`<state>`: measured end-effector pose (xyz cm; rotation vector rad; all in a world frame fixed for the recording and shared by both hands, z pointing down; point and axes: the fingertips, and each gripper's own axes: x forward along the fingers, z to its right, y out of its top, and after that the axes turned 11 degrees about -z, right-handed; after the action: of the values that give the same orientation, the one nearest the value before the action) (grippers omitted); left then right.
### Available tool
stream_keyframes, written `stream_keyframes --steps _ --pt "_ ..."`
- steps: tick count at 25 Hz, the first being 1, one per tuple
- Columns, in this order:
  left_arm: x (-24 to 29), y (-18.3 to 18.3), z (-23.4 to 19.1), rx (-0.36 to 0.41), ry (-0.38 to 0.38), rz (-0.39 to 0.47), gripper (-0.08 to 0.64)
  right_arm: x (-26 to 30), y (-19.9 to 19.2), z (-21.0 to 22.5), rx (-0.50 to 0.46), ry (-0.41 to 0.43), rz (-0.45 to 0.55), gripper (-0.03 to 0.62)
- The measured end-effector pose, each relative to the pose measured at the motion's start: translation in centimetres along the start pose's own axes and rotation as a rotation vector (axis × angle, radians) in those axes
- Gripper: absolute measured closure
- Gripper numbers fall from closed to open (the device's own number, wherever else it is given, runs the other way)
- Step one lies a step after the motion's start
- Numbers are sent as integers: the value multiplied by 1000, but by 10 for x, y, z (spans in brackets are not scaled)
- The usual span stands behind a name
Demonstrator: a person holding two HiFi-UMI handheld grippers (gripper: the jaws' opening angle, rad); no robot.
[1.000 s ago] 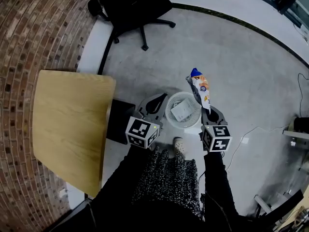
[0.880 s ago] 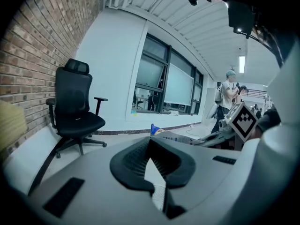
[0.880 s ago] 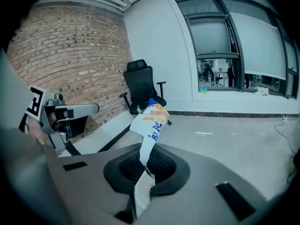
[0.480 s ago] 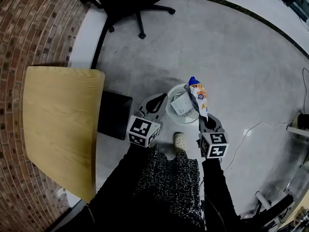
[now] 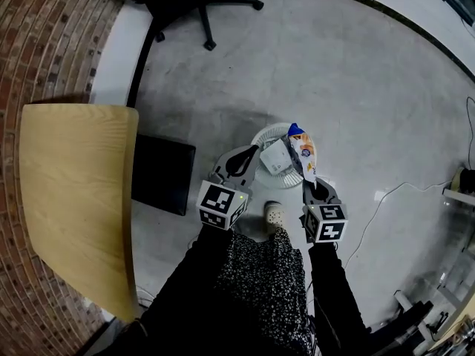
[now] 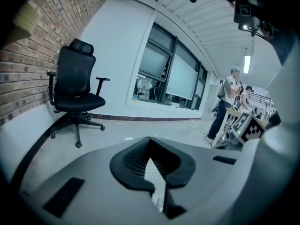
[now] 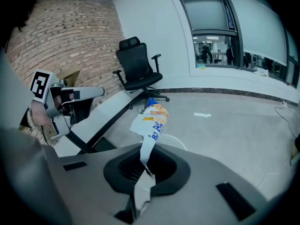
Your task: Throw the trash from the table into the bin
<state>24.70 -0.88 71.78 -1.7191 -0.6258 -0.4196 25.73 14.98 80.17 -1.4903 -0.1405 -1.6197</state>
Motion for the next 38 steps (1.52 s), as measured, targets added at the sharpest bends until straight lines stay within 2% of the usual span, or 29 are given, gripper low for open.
stream_keyframes --steps 7,10,17,21,22,24,26,38 --pt "18 -20 2 1 -12 -16 554 33 -28 3 79 11 -50 578" --pt "21 -27 1 -17 -10 -21 554 45 -35 0 137 52 -65 578" --pt "22 -31 1 -17 -10 -18 554 58 -33 0 163 58 -74 578" --pt "26 -31 -1 -19 -8 -18 554 62 -30 1 107 34 -65 573" --pt "27 -31 -1 -19 -9 -18 554 63 -31 0 94 33 -69 534" --pt "28 -31 -1 -20 -11 -19 554 67 -34 -2 89 42 -85 416" --pt "29 -31 -2 -21 -12 -19 554 70 -37 -2 95 46 -97 343" --pt "24 -46 0 -32 -16 -46 554 72 -39 -4 11 32 -112 330"
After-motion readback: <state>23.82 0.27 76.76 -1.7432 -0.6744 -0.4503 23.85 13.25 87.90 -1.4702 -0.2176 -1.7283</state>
